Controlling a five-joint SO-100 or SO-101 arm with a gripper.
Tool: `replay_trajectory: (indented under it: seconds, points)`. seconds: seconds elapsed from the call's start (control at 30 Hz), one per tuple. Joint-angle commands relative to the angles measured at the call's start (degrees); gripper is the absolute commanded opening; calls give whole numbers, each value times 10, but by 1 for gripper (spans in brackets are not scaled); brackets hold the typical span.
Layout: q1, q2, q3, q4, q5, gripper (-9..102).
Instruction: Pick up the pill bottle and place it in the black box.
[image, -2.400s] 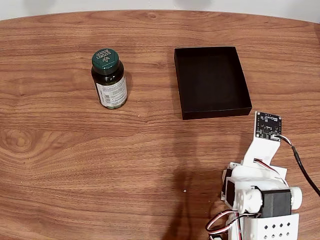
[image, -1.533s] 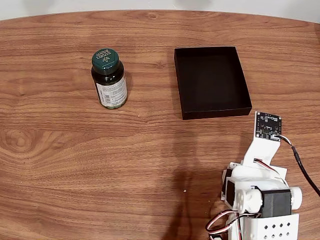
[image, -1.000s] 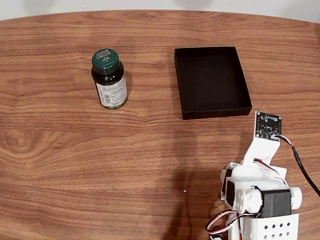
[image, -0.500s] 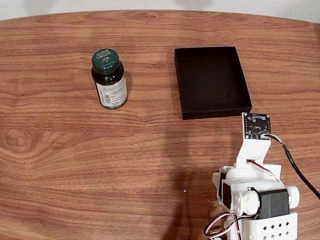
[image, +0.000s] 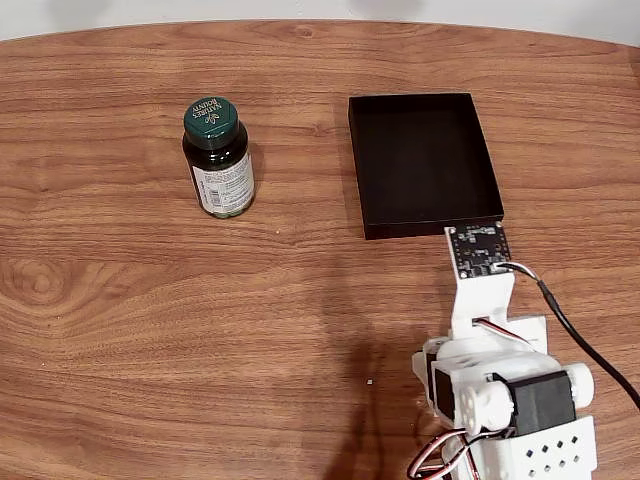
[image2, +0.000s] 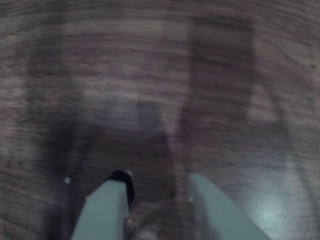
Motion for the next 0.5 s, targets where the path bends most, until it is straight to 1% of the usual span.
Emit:
replay_trajectory:
  seconds: [0.0,0.3,0.47]
  points:
    - [-13,-18,-47,-41,15,11]
    - [-55,-66,-80,-185,32,13]
    - [-72,-96,-91,-321,27,17]
